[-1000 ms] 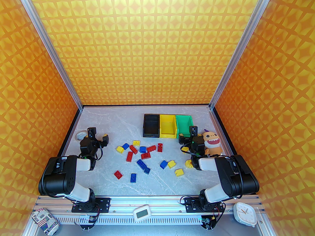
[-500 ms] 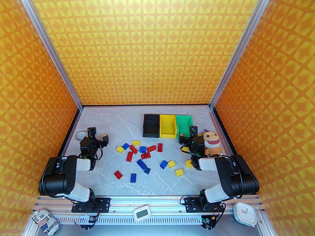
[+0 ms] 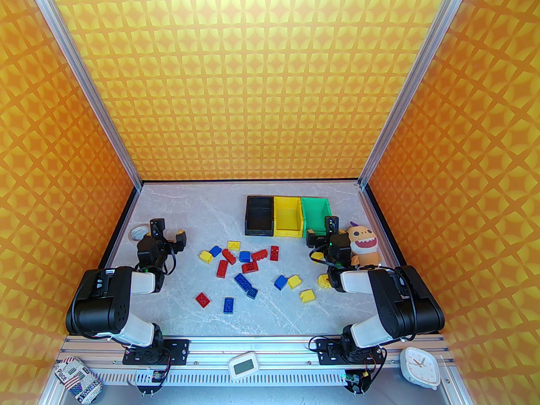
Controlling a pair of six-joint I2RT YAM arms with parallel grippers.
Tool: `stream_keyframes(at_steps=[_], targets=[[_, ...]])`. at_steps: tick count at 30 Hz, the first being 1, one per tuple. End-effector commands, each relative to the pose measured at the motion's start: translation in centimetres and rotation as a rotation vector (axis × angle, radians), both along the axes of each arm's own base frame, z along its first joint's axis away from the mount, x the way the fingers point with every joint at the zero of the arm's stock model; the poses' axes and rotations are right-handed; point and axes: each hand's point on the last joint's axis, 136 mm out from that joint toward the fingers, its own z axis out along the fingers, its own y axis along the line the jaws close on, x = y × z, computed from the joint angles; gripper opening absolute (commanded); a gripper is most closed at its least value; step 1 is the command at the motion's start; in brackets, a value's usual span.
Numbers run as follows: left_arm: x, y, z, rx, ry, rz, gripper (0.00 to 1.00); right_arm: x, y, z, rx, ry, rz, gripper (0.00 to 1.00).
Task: Sort the legos into containers by color
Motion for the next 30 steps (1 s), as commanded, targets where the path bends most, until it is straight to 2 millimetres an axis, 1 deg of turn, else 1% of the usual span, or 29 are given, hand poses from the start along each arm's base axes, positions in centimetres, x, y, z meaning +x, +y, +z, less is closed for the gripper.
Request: stream_keyframes(at_steps=[1,2,4,6,7,8,9,10,11,12,14,15,17,19,21,23,28,30], targets=[[0.6,0.3,1.4,0.004,0.008,0.015,0.99,0.3,-1.0,3.1,-0.002,-0.029,-0.052,0.99],[0.5,0.4,2.1,0.003,0.031,0.021,0.99,0.3,-0.7,3.8,-0.005,-0.023,-0.031,0.98],[0.6,0.6,4.7,0.007,0.035,0.048,0.99,0.1,-0.7,5.6,-0.006,-0.037,-0.028,0.98],[0.2,0.7,8.7,-0.048,-0.035,0.071,0.99,-0.2,-1.0,8.2,0.009,-0.085,-0.053,0.98],[-0.1,0.5,10.5,-0.077,-0.066,0.075,0.99,-0.4,-1.2,9.0,0.013,-0.085,-0.062,0.99],[-0.4,0.4,12.4,-0.12,-0.089,0.084,0.99,-0.4,-1.4,10.6,0.027,-0.098,-0.079,0.99],[-0.6,0.3,13.9,-0.171,-0.09,0.092,0.99,-0.4,-1.5,11.5,0.031,-0.077,-0.091,0.98],[-1.4,-0.1,16.1,-0.207,-0.114,0.091,0.99,-0.5,-1.6,12.0,0.027,-0.046,-0.102,0.98],[-1.8,-0.6,17.6,-0.242,-0.111,0.086,0.99,-0.6,-2.0,12.8,0.026,-0.018,-0.141,0.98],[-2.2,-1.4,18.6,-0.252,-0.105,0.067,0.99,-0.8,-2.2,13.2,0.028,0.008,-0.167,0.99],[-3.2,-3.8,21.6,-0.241,-0.152,-0.003,0.99,-1.0,-1.1,14.0,0.047,0.03,-0.14,0.98],[-3.8,-4.9,22.7,-0.241,-0.179,-0.027,0.99,-1.1,-0.5,14.5,0.068,0.034,-0.121,0.98],[-5.0,-6.5,24.0,-0.261,-0.199,-0.065,0.99,-1.4,0.8,14.8,0.101,0.062,-0.074,0.98],[-5.7,-7.3,24.3,-0.272,-0.168,-0.085,0.99,-1.7,1.6,14.8,0.116,0.092,-0.045,0.99],[-6.1,-7.6,24.1,-0.281,-0.11,-0.08,0.99,-2.1,2.4,14.8,0.113,0.118,-0.013,0.98],[-6.4,-7.5,23.5,-0.276,-0.051,-0.059,0.99,-2.4,3.0,14.5,0.112,0.143,0.017,0.98],[-7.5,-7.2,21.0,-0.295,0.079,-0.015,0.99,-2.8,4.4,13.5,0.125,0.205,0.069,0.98],[-8.2,-7.5,19.4,-0.315,0.157,-0.002,0.99,-2.9,5.1,13.1,0.14,0.236,0.089,0.97]])
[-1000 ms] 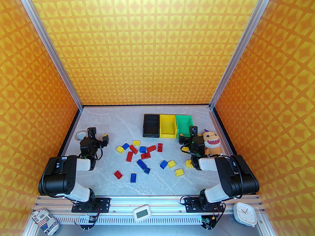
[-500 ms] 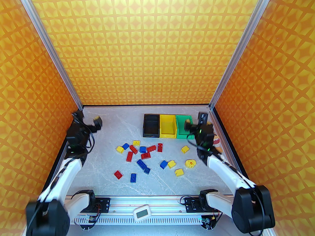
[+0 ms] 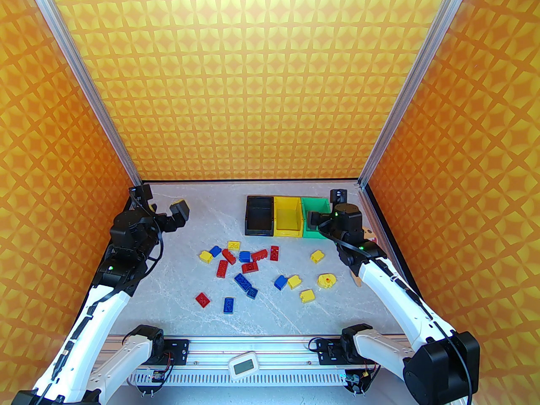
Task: Sort the legos into containers by color
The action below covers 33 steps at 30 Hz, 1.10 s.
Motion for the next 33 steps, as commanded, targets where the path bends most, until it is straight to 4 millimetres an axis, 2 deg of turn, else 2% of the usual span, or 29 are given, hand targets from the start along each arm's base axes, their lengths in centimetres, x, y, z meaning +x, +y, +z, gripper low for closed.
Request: stream_keyframes(at_steps=[1,3,10,14,23,27,33], targets=[[-1.8,0.2,-4.1,-0.019,0.217,0.038,0.99,-0.4,1.8,-0.1,0.058,0.062,0.055,0.97],[-2.2,-0.4,-6.6,-0.006,0.321,0.027,0.99,-0.7,2.7,-0.5,0.086,0.093,0.075,0.96],[-3.4,-1.8,-17.6,0.069,0.733,0.029,0.99,-1.5,5.0,-1.4,0.15,0.169,0.119,0.95],[-3.7,-2.4,-20.9,0.068,0.84,0.051,0.99,-1.8,5.3,-2.4,0.148,0.203,0.125,0.94],[-4.3,-6.2,-24.6,-0.107,0.888,-0.016,0.99,-2.6,5.0,-4.0,0.119,0.256,0.123,0.93],[-3.6,-7.8,-25.2,-0.165,0.875,-0.048,0.99,-2.7,4.9,-4.1,0.114,0.259,0.124,0.93],[-1.9,-8.7,-26.0,-0.189,0.868,-0.047,1.0,-2.9,4.6,-4.3,0.095,0.271,0.113,0.92]])
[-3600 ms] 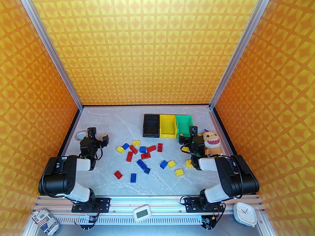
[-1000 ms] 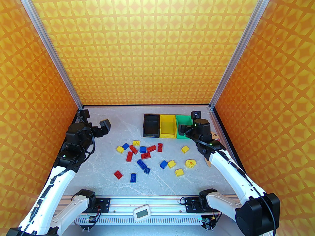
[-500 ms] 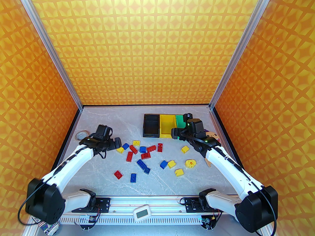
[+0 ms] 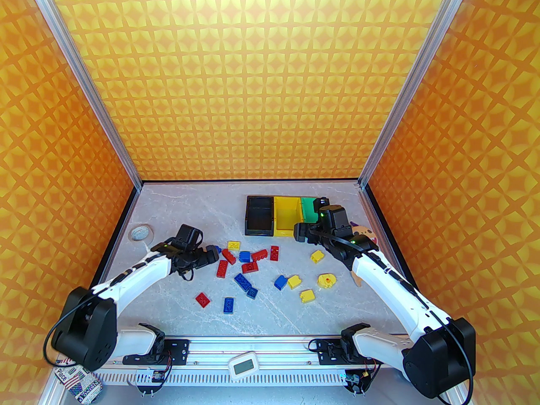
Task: Sort the legos into containers by color
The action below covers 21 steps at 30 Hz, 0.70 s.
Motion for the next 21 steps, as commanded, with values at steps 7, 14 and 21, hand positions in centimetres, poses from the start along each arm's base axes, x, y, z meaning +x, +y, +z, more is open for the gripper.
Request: stream_keyframes(at_steps=[7,14,21], targets=[[3.1,-2.4,-0.3,-0.068,-0.03,-0.011,0.93,-0.9,-0.8,-0.9,-0.058,0.038,-0.008,0.91],[4.8,-2.6,-1.1,-0.053,-0.02,-0.018,0.81,-0.9,-1.0,-1.1,-0.075,0.043,-0.011,0.91],[5.5,-1.5,-1.7,-0.018,-0.002,-0.014,0.64,-1.1,-1.2,-1.2,-0.088,0.052,-0.009,0.9]])
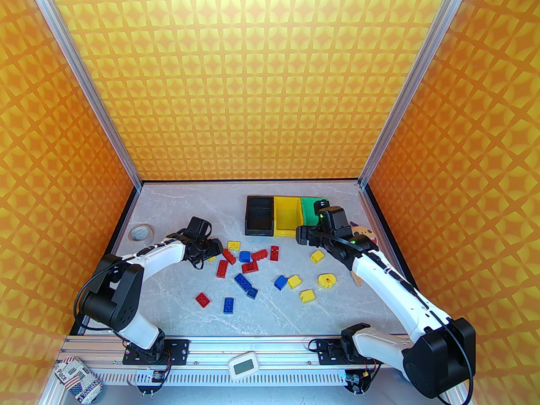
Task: Sort the legos into containers by color
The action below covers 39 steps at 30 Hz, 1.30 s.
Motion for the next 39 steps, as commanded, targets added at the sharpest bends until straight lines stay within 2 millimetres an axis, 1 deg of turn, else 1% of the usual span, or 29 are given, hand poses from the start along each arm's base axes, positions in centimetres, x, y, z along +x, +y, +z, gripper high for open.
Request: stream_keyframes(at_steps=[1,4,7,10,15,21,25,29,36,39], targets=[[0.9,0.4,0.5,0.012,-0.013,-0.013,0.62,-0.4,-0.4,-0.3,-0.036,0.014,-0.002,0.9],[0.6,0.9,0.5,0.044,-0.002,-0.018,0.57,-0.5,-0.4,-0.3,-0.038,0.015,0.0,0.9],[0.4,1.2,0.4,0.067,0.006,-0.03,0.54,-0.4,-0.4,-0.1,-0.036,0.013,0.0,0.9],[0.3,1.3,0.3,0.081,0.015,-0.044,0.54,-0.4,-0.3,0.1,-0.031,0.008,0.003,0.9],[0.1,1.6,-0.4,0.119,0.041,-0.069,0.55,-0.4,-0.3,0.4,-0.03,0.005,0.006,0.9],[0.6,1.9,-0.7,0.153,0.042,-0.088,0.55,-0.5,-0.3,0.4,-0.033,0.006,0.008,0.89],[1.0,2.2,-0.5,0.181,0.043,-0.091,0.49,-0.5,-0.5,0.5,-0.042,0.005,0.002,0.89],[1.2,2.5,-0.2,0.204,0.04,-0.097,0.39,-0.5,-0.8,0.4,-0.056,0.007,-0.005,0.9],[1.1,2.5,-0.6,0.219,0.057,-0.12,0.36,-0.5,-0.7,0.0,-0.053,0.014,-0.002,0.89],[1.2,2.4,-0.1,0.226,0.052,-0.141,0.31,-0.6,-0.7,0.0,-0.053,0.015,-0.001,0.89]])
